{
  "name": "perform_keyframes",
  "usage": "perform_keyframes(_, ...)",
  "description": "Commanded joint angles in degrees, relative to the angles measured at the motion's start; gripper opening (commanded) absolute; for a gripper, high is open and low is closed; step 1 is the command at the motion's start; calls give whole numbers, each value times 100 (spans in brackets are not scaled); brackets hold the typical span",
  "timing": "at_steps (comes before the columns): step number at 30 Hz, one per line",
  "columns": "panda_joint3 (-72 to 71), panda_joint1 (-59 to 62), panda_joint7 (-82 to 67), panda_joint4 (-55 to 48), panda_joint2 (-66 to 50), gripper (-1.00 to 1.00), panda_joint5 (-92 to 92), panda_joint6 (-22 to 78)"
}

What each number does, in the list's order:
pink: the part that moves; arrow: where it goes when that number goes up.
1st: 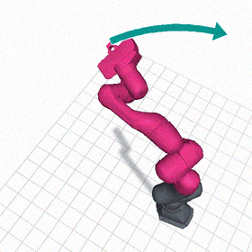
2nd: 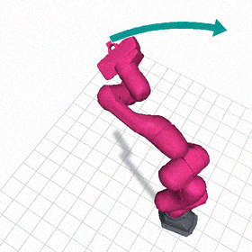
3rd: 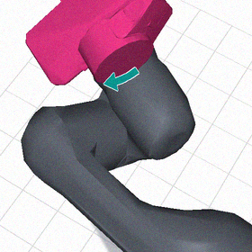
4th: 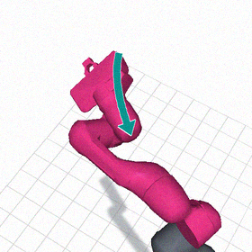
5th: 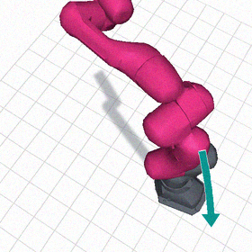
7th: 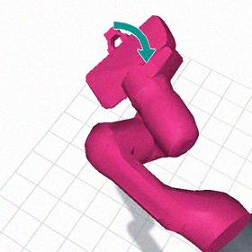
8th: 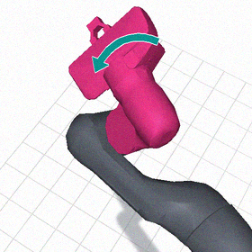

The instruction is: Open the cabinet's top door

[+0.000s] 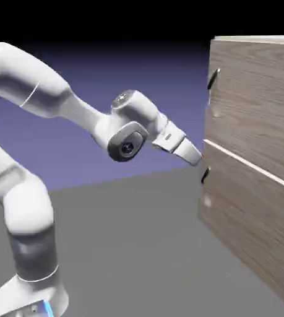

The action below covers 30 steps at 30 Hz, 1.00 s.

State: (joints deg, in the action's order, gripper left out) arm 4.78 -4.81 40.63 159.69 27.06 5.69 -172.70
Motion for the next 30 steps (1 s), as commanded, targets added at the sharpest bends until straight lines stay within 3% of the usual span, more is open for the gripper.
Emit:
perform_keyframes(1, 177, -153, -68, -49, -208, 0, 211, 48)
perform_keyframes(30, 5311, -4587, -2034, -1455, -6231, 0, 6331, 1452)
